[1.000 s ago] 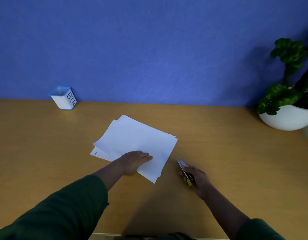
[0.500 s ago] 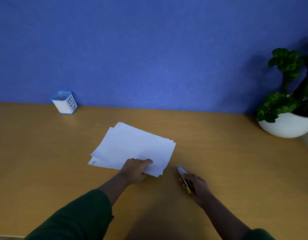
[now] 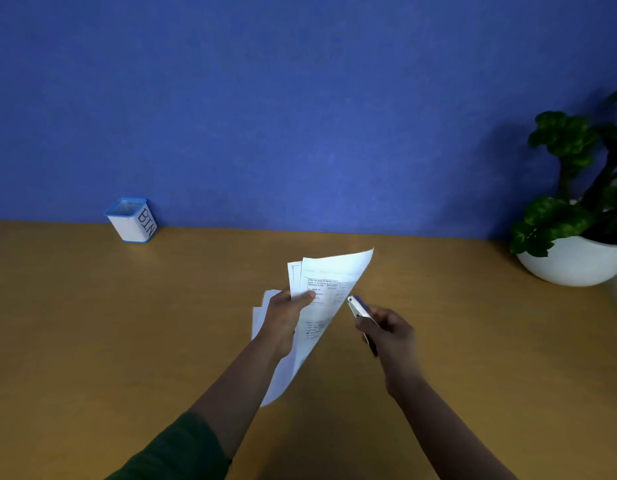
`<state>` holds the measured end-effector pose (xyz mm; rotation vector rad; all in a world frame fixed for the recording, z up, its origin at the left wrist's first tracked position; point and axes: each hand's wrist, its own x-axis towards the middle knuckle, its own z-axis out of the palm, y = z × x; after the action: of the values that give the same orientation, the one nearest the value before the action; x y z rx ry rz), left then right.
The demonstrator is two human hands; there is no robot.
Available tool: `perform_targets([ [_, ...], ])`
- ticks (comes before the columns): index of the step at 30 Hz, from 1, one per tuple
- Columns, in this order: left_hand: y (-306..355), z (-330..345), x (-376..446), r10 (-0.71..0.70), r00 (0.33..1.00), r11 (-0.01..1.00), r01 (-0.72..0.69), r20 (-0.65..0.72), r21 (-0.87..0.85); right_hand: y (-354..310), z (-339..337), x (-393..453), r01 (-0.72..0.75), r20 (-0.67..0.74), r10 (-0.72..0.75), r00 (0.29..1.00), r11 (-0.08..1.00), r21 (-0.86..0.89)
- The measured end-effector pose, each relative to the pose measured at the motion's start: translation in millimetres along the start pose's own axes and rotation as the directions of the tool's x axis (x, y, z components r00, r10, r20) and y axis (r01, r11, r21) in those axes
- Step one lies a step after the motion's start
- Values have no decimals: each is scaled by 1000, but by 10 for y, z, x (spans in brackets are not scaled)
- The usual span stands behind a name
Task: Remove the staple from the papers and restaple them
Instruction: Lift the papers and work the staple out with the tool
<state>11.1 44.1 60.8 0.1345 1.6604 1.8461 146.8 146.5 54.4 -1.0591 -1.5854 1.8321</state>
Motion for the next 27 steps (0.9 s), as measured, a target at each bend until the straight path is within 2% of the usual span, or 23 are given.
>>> perform_targets([
  [3, 115, 143, -59, -23, 1000, 994, 24, 15, -111, -224, 78, -34, 195, -6, -197, 980, 974, -118],
  [8, 253, 327, -191, -2, 999, 991, 9, 51, -135, -445, 100, -40, 358, -20, -372, 928, 907, -221],
  [13, 463, 366, -291, 71, 991, 997, -74, 112, 19, -721, -41, 52, 462, 52, -469, 882, 834, -301],
  [17, 673, 378, -325, 119, 975, 986, -137, 185, 91, -1026, -209, 140, 558, 137, -555, 821, 726, -403],
  [22, 865, 382, -382, 142, 954, 965, -193, 263, 177, -1306, -352, 138, 610, 252, -561, 788, 662, -435],
  [27, 1025, 429, -473, 134, 934, 929, -234, 330, 287, -1502, -377, 76, 673, 343, -588, 733, 553, -490],
])
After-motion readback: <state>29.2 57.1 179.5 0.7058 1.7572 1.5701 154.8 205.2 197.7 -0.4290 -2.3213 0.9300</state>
